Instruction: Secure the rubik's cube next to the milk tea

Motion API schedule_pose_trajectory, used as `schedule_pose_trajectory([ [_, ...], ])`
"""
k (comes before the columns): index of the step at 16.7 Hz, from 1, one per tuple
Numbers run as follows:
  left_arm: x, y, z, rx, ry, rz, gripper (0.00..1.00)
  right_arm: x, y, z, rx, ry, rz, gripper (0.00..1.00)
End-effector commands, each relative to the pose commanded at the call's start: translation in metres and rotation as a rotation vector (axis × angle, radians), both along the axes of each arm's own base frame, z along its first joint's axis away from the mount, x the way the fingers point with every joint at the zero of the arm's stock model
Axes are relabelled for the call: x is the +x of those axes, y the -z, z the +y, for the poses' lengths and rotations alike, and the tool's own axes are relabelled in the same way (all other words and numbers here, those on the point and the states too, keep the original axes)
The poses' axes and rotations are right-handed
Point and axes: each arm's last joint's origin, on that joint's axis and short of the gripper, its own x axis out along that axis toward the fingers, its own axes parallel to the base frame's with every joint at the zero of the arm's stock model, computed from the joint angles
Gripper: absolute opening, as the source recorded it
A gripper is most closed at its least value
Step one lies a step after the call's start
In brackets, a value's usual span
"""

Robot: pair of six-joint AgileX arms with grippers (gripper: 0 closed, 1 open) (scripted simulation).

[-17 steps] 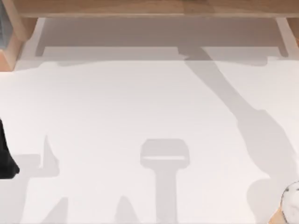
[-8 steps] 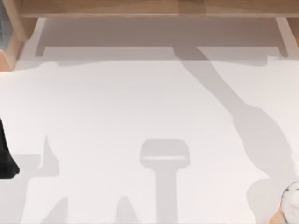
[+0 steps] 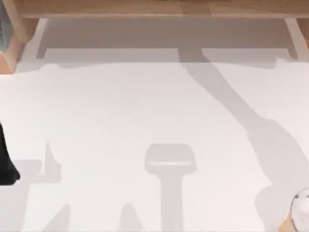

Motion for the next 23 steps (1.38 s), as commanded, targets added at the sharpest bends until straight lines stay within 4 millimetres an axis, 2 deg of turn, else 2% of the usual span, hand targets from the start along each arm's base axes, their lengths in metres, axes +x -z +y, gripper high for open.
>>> schedule_pose_trajectory([
  [2,0.000,0.000,0.000,0.000,0.000,0.000,1.00,-0.023,0.003,0.010,0.048,-0.073,0.082,0.00],
  [4,0.000,0.000,0.000,0.000,0.000,0.000,1.00,-0.047,0.018,0.022,0.081,-0.149,0.213,0.00],
  [6,0.000,0.000,0.000,0.000,0.000,0.000,1.00,-0.073,0.045,0.034,0.096,-0.213,0.386,0.00],
  [10,0.000,0.000,0.000,0.000,0.000,0.000,1.00,-0.132,0.114,0.047,0.068,-0.266,0.790,0.00],
  [14,0.000,0.000,0.000,0.000,0.000,0.000,1.00,-0.194,0.176,0.039,-0.019,-0.211,1.166,0.00],
  [17,0.000,0.000,0.000,0.000,0.000,0.000,1.00,-0.232,0.209,0.025,-0.097,-0.128,1.374,0.00],
  [20,0.000,0.000,0.000,0.000,0.000,0.000,1.00,-0.255,0.229,0.011,-0.159,-0.048,1.500,0.00],
  [23,0.000,0.000,0.000,0.000,0.000,0.000,1.00,-0.260,0.234,0.007,-0.176,-0.024,1.530,0.00],
])
